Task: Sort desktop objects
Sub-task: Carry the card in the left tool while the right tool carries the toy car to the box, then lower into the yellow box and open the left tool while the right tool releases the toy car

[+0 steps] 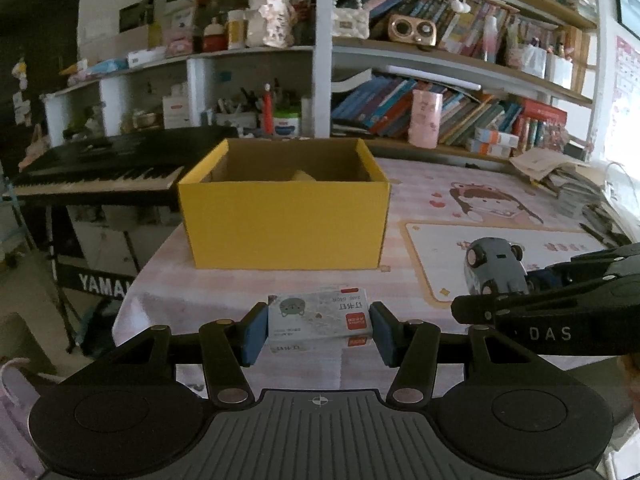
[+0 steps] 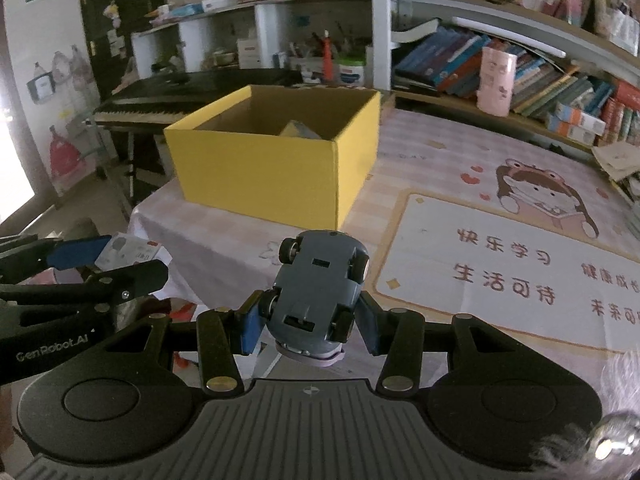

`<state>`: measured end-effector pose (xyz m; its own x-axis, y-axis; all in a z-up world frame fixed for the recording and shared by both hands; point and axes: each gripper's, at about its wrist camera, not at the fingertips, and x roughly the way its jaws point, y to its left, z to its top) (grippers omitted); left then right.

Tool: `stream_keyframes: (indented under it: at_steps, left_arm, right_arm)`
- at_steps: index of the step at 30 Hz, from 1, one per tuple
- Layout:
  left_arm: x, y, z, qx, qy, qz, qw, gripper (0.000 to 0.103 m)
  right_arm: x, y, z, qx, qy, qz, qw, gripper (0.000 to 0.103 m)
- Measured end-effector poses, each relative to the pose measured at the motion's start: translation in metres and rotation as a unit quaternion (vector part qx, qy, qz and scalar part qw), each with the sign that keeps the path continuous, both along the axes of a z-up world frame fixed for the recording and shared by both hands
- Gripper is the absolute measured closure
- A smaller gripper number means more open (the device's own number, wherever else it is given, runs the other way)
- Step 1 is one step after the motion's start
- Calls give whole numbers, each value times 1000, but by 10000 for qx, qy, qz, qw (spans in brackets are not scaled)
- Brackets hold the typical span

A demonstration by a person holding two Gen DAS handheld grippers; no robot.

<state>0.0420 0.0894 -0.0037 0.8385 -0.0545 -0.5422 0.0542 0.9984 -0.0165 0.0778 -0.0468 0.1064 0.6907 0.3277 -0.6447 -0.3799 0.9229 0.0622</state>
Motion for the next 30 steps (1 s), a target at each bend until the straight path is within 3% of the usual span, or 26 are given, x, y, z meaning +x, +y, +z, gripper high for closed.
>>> stream_keyframes:
  at_steps: [15, 22, 30]
  left_arm:
    - [17, 10, -4, -96, 152, 194, 9996, 49]
    - [41, 17, 7, -140, -90, 331, 9993, 49]
    - [89, 25, 29, -68, -432, 481, 9979, 50]
  right_arm:
    - [16, 16, 6, 48, 14, 288, 9996, 58]
    - [43, 23, 10, 192, -21, 380, 9991, 58]
    - [94, 35, 31, 387, -373, 547, 9971, 58]
